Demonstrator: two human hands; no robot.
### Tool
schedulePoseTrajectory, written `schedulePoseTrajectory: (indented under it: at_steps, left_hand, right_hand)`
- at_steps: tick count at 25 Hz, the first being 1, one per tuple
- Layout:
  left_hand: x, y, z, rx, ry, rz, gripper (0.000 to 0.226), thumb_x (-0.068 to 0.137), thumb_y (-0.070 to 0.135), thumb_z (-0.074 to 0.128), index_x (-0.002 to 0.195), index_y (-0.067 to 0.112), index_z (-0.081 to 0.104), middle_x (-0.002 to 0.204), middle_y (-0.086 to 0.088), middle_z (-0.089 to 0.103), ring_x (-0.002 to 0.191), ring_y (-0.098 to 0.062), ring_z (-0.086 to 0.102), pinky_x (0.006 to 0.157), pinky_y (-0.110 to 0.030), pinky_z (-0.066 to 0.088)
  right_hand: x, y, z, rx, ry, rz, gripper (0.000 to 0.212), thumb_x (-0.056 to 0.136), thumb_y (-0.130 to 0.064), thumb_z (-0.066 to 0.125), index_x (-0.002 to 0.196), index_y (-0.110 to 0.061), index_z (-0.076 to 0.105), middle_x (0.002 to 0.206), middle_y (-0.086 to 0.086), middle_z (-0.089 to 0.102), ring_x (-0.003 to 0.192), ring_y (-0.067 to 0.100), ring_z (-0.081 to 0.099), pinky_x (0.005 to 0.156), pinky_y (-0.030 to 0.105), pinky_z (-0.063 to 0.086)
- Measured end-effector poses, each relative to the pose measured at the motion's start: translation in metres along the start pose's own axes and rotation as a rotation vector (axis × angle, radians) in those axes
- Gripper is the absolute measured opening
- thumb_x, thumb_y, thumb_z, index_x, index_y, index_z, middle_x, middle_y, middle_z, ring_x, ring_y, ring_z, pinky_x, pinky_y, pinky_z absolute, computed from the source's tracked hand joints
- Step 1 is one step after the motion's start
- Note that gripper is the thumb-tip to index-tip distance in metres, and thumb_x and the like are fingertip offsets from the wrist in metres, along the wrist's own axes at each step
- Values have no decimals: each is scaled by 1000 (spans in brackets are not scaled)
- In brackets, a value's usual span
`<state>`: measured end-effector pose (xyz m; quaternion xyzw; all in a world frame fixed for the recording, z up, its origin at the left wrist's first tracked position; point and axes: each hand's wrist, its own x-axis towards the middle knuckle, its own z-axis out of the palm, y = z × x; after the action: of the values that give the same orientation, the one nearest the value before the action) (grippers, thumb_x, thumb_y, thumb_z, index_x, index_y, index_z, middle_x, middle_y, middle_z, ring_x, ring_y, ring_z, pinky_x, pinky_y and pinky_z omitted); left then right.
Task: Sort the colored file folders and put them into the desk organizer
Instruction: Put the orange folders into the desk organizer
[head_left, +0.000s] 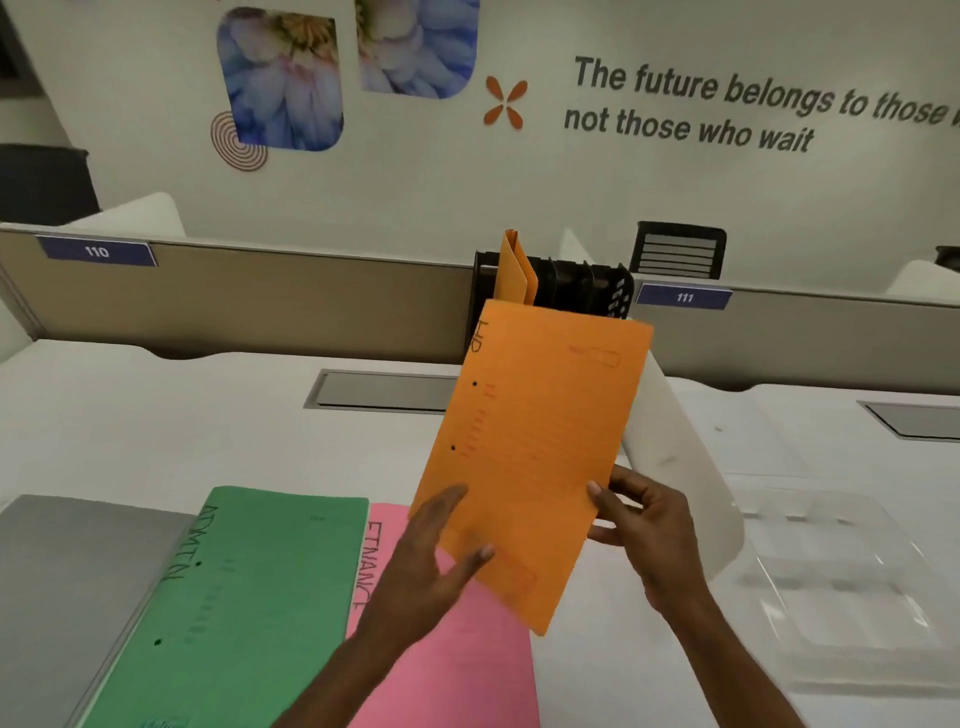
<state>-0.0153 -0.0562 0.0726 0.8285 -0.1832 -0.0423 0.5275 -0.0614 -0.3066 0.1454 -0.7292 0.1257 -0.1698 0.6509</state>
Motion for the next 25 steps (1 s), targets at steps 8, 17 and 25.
schedulePoseTrajectory:
  at_steps: [8,17,25]
  left_hand:
    - [111,55,21,105,-26,343,65,103,27,55,155,42,19,165,19,18,149,1,21,112,-16,22]
    - [242,25,-8,88,42,414,77,95,-11,51,156,32,31,159,8,40,138,-11,48,106,-19,46]
    - [319,-28,-5,26,30,375,61,98,3,58,152,27,41,152,7,47,135,-9,48,107,-21,40]
  right_hand:
    - [73,-38,87,-149,426,-318,25,94,-22,71,118,-15,71,111,0,76,99,17,75,78,42,65]
    - [177,-54,144,-269,439,-392,22,93,-16,71,111,-24,61,102,-14,69,99,11,70,85,43,63]
    - [256,-9,174,-217,446,-238,24,90,-18,74,112,-20,65,105,-4,73,98,13,70,87,44,61]
